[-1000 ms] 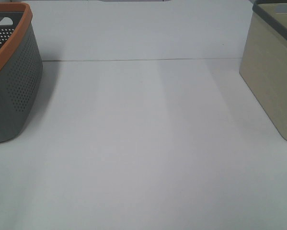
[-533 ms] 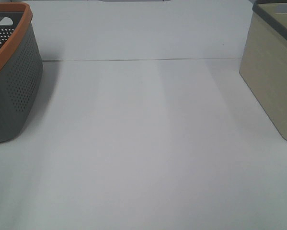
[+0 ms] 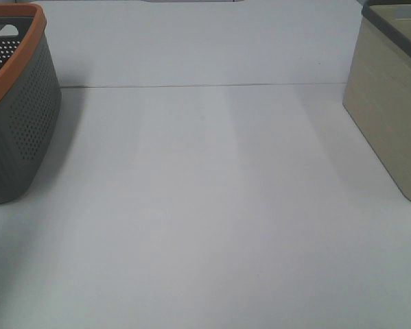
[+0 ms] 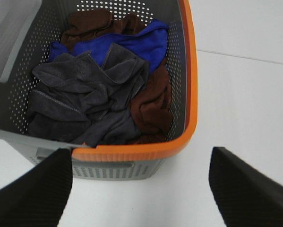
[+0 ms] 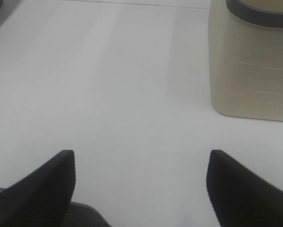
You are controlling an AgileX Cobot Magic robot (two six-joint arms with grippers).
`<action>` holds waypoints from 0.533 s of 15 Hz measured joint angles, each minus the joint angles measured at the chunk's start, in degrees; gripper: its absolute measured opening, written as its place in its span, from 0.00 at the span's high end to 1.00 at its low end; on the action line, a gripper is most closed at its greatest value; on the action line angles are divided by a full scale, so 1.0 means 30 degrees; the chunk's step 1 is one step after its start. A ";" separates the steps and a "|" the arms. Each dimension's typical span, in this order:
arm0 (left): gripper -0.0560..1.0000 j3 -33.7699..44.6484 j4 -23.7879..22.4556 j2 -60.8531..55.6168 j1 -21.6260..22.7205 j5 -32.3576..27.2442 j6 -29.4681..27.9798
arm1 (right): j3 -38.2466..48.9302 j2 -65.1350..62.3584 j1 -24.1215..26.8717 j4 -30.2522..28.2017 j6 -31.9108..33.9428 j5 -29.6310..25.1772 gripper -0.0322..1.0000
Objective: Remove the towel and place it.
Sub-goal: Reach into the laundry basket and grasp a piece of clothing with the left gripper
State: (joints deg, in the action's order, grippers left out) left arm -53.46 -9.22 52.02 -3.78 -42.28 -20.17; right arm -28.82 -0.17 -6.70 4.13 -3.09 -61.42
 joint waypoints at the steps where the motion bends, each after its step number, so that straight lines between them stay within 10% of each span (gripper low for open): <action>1: 0.24 -0.0955 -0.0153 0.1261 0.0000 0.0153 -0.1050 | 0.0000 0.0000 0.0000 0.0000 0.0000 0.0000 0.23; 8: 0.24 -0.5309 -0.0745 0.7219 0.0000 0.1337 -0.3820 | 0.0000 0.0000 0.0000 0.0000 0.0000 0.0000 0.23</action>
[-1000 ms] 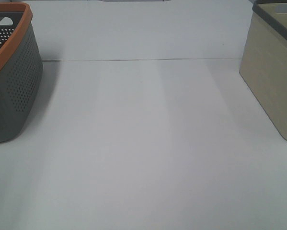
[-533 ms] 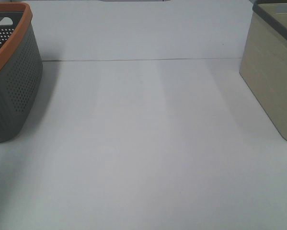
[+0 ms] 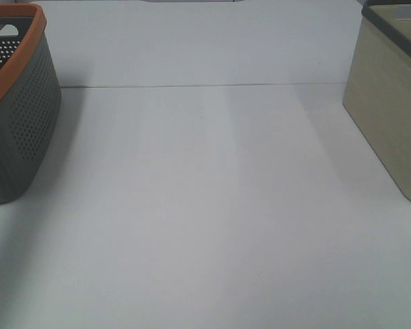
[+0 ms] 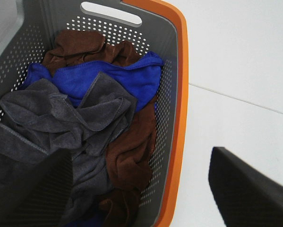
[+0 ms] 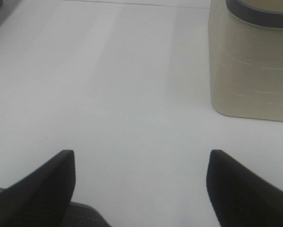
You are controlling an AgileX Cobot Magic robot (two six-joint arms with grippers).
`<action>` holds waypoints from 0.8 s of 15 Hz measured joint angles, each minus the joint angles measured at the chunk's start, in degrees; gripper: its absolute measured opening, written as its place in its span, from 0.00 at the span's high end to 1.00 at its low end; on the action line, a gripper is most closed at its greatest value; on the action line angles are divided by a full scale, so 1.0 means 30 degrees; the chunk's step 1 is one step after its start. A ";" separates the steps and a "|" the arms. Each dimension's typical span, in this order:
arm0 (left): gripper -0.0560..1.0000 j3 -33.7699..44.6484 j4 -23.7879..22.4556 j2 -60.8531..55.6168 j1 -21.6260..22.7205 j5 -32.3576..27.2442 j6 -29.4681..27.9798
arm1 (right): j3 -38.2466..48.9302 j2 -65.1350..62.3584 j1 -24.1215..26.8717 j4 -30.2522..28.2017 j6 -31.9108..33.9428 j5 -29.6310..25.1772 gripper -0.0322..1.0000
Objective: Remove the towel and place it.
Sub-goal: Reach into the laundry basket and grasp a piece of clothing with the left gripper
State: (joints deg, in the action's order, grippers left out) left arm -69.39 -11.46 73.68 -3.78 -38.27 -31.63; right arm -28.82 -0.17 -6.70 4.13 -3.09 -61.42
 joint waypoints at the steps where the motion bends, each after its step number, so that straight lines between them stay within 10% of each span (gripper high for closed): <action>1: 0.24 -0.0497 -0.0382 0.0783 0.0000 -0.0019 -0.1184 | 0.0000 0.0000 0.0000 0.0000 0.0000 0.0000 0.23; 6: 0.24 -0.3801 -0.6608 0.4908 0.0000 -0.3915 -0.9454 | 0.0000 0.0000 0.0000 0.0000 0.0019 0.0000 0.23; 12: 0.24 -0.4565 -0.6360 0.8174 0.0000 -0.5080 -1.3579 | 0.0000 0.0000 0.0000 0.0000 0.0115 0.0000 0.23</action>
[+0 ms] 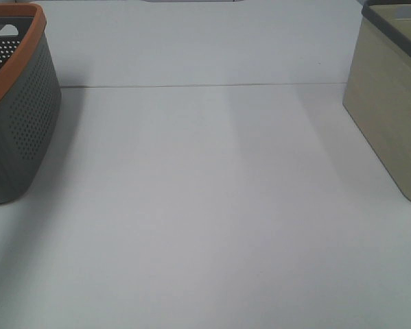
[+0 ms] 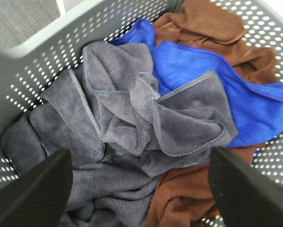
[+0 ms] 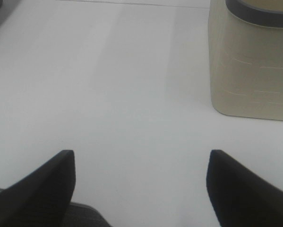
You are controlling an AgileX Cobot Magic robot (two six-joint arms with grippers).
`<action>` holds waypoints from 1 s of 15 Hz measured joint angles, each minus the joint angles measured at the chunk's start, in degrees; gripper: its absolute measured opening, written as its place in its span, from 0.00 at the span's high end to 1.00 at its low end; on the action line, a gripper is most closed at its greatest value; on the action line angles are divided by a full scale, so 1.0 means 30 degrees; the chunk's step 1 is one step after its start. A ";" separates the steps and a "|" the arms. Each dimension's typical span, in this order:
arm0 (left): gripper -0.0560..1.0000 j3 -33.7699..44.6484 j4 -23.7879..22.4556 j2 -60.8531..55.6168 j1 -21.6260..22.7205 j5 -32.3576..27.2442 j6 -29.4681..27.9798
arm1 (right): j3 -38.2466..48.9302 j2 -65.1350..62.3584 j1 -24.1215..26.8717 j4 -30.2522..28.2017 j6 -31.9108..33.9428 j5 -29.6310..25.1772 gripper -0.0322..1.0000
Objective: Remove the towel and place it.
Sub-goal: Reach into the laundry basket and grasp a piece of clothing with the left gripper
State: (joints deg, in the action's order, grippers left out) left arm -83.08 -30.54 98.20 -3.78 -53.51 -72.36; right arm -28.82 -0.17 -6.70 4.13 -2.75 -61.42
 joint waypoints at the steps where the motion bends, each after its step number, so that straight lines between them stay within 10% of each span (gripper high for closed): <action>1: 0.24 0.0000 -0.0306 0.0439 0.0000 0.0134 -0.0573 | 0.0000 0.0000 0.0000 0.0000 0.0019 0.0000 0.23; 8: 0.24 -0.0267 -0.3667 0.2636 0.0000 0.1547 -0.5443 | 0.0000 0.0000 0.0000 0.0000 0.0038 0.0000 0.23; 15: 0.24 -0.2998 -0.4125 0.5634 0.0000 0.1738 -0.5672 | 0.0000 0.0000 0.0000 0.0000 0.0038 0.0000 0.23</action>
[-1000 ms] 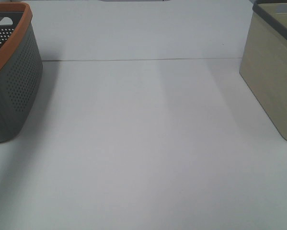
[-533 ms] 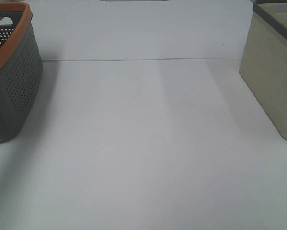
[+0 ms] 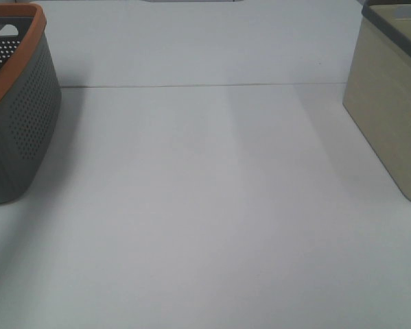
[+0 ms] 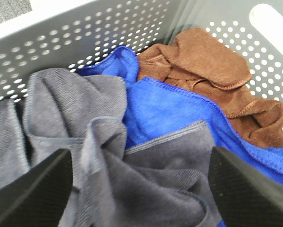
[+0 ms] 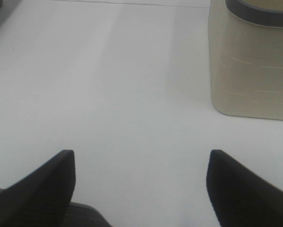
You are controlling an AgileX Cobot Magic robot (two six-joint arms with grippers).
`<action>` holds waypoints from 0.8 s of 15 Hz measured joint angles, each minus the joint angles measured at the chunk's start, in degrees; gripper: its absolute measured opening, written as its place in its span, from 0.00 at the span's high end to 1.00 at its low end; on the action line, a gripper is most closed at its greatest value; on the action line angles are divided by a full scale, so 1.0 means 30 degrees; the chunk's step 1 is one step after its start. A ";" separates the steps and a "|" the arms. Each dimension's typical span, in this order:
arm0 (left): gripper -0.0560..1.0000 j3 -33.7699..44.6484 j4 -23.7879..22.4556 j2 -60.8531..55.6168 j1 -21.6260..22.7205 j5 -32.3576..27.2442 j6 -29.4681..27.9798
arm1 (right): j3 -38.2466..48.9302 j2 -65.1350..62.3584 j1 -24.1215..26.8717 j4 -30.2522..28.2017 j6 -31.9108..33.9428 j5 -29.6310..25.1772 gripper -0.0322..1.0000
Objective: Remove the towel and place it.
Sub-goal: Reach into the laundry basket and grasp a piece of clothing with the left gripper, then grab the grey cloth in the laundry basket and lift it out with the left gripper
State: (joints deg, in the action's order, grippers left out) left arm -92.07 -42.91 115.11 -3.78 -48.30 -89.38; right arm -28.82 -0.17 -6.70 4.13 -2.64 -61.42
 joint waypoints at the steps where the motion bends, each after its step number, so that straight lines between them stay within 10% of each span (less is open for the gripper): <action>1: 0.24 -0.0325 -0.0038 0.0401 0.0000 0.0000 0.0000 | 0.0000 0.0000 0.0000 0.0000 0.0000 0.0000 0.23; 12: 0.38 -0.0363 -0.1604 0.2177 0.0000 -0.1108 -0.0898 | 0.0000 0.0000 0.0000 0.0000 0.0076 0.0000 0.23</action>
State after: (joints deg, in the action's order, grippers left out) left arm -93.16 -47.73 121.64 -3.78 -51.62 -92.07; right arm -28.82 -0.17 -6.70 4.13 -2.41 -61.42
